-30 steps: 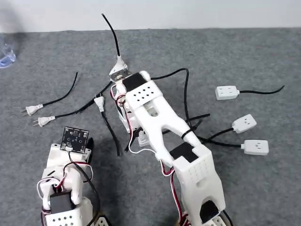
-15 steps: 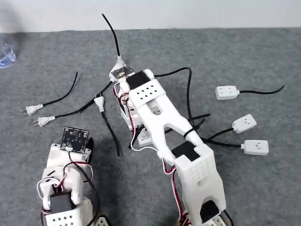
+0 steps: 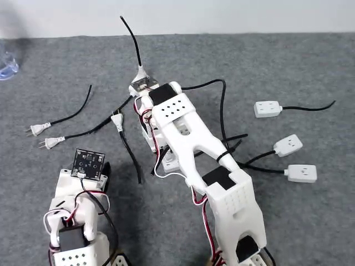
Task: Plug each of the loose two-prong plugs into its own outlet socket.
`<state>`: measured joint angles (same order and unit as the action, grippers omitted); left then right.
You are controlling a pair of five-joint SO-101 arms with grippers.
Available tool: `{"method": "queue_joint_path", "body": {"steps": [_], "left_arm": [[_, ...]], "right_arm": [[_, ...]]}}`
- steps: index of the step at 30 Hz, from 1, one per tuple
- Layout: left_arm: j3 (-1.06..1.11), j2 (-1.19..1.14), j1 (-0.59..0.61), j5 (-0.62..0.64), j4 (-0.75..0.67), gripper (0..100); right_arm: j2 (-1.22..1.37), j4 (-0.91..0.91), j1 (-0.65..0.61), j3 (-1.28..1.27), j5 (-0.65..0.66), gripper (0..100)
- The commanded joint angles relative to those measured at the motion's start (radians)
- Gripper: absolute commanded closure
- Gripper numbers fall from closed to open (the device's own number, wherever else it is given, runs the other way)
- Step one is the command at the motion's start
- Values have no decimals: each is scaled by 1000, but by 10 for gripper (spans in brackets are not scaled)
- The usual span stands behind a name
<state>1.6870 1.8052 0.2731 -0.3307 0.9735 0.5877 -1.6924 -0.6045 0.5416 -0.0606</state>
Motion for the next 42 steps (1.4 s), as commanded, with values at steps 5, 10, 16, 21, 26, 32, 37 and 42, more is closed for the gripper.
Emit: {"method": "queue_joint_path", "body": {"steps": [5,10,16,21,26,32,37,42], "left_arm": [[-5,17,-2,-11,3,765],[-5,17,-2,-11,3,765],[-5,17,-2,-11,3,765],[-5,17,-2,-11,3,765],[-5,17,-2,-11,3,765],[-5,17,-2,-11,3,765],[-5,17,-2,-11,3,765],[-5,17,-2,-11,2,765]], "right_arm": [[-10,30,16,-44,6,991],[-12,53,27,-54,8,991],[7,68,39,-55,11,991],[82,68,39,-55,11,991],[116,70,39,-54,11,991],[110,88,42,-52,32,991],[110,19,44,25,81,922],[108,-67,42,152,87,747]]}}
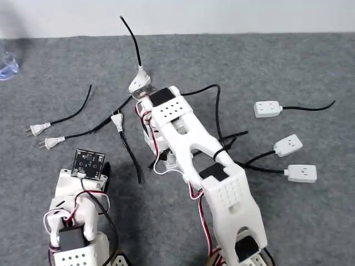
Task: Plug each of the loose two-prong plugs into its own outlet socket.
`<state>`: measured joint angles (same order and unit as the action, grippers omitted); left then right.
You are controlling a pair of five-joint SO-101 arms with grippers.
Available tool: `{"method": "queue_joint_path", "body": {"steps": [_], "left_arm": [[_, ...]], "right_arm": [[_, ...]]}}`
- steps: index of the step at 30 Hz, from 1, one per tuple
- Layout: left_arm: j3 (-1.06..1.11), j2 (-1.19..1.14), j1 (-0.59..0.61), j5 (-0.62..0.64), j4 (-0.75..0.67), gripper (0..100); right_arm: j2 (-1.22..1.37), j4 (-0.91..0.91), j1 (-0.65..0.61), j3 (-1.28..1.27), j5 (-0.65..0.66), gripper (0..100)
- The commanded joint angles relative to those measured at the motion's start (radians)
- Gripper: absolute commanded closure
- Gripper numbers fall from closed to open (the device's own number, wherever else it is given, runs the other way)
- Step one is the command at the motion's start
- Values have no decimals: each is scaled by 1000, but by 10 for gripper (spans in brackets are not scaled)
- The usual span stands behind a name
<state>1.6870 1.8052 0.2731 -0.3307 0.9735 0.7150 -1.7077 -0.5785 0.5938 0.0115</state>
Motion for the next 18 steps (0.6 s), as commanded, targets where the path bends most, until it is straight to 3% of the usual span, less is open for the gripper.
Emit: {"method": "queue_joint_path", "body": {"steps": [1,11,18], "left_arm": [[-5,17,-2,-11,2,765],[-5,17,-2,-11,0,765],[-5,15,-5,-11,0,765]], "right_arm": [[-19,-62,15,130,17,734],[-27,-88,7,364,63,725],[-242,-91,84,443,143,728]]}}
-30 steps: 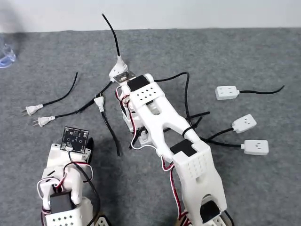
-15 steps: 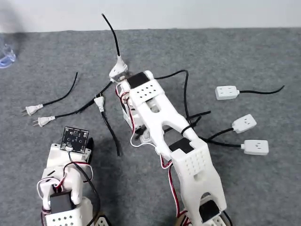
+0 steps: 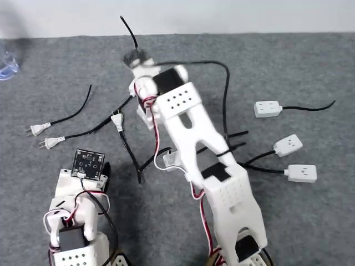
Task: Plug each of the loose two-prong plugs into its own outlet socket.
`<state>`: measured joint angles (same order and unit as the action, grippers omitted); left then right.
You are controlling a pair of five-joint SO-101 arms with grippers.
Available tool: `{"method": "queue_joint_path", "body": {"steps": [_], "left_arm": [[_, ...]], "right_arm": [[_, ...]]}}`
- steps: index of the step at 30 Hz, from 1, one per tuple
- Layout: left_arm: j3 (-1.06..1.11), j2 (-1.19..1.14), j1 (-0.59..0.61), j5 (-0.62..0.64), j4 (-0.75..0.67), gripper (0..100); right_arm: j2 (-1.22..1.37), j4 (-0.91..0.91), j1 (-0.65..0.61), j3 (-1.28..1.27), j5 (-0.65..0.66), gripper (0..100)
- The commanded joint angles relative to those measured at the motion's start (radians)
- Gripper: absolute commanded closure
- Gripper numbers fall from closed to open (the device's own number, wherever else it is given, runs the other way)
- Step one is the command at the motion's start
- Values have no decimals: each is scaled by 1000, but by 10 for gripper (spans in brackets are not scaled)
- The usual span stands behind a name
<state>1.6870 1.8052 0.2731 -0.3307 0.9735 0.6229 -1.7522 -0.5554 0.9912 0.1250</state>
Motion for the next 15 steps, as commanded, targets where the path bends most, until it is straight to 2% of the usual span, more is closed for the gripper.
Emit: {"method": "queue_joint_path", "body": {"steps": [1,4,6,8,10,13,15], "left_arm": [[-5,15,-5,-11,0,765],[-5,15,-5,-11,0,765],[-5,15,-5,-11,0,765],[-5,15,-5,-11,0,765],[-5,15,-5,-11,0,765],[-5,15,-3,-11,0,765],[-5,15,-3,-11,0,765]], "right_arm": [[-193,-47,87,2,29,729],[-323,-47,125,-219,32,749],[-412,-45,131,-394,34,853],[-492,-44,134,-543,34,998],[-559,-44,136,-681,75,954],[-596,-12,130,-898,203,997],[-596,56,128,-1036,252,990]]}}
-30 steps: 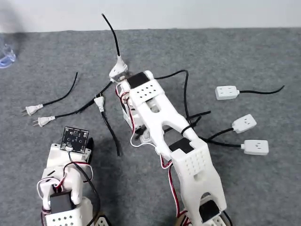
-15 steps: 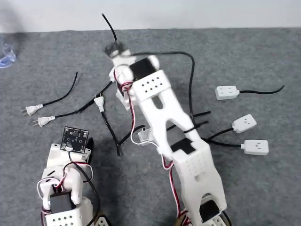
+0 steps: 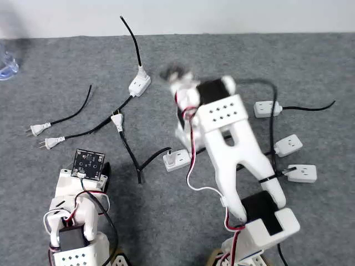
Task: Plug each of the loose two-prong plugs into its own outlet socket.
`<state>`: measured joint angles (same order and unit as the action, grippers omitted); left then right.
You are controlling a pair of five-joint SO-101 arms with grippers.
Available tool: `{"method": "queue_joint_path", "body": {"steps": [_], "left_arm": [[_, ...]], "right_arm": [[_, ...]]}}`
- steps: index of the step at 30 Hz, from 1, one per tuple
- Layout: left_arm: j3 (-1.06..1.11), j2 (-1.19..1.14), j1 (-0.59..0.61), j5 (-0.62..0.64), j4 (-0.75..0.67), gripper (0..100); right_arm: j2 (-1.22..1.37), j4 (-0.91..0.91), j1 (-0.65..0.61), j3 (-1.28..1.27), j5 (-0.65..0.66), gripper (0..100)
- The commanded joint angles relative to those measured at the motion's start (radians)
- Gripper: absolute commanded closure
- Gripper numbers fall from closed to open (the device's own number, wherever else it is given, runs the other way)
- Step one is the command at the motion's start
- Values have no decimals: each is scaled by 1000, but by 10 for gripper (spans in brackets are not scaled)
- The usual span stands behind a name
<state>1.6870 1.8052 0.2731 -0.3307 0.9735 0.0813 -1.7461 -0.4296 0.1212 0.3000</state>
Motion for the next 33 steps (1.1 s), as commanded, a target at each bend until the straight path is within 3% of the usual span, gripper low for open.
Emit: {"method": "queue_joint_path", "body": {"steps": [1,6,12,15,17,22,25,27,33], "left_arm": [[-5,15,-3,-11,0,765],[-5,15,-2,-11,0,765],[-5,15,-15,-11,-2,763],[-5,14,-78,-11,5,762],[-5,12,-89,-11,6,762],[-5,12,-87,-18,41,763],[-5,12,-87,-66,48,764],[-5,12,-87,-78,55,764],[-5,12,-87,-80,51,764]], "right_arm": [[-54,104,8,-227,83,992],[-54,358,4,-417,94,991],[-64,369,1,-431,124,987],[-56,375,-4,-442,133,979],[-71,363,-5,-440,247,932],[-120,302,38,-417,704,731],[-110,309,45,-427,910,671],[-88,346,33,-433,965,668],[10,507,-62,-427,970,667]]}}
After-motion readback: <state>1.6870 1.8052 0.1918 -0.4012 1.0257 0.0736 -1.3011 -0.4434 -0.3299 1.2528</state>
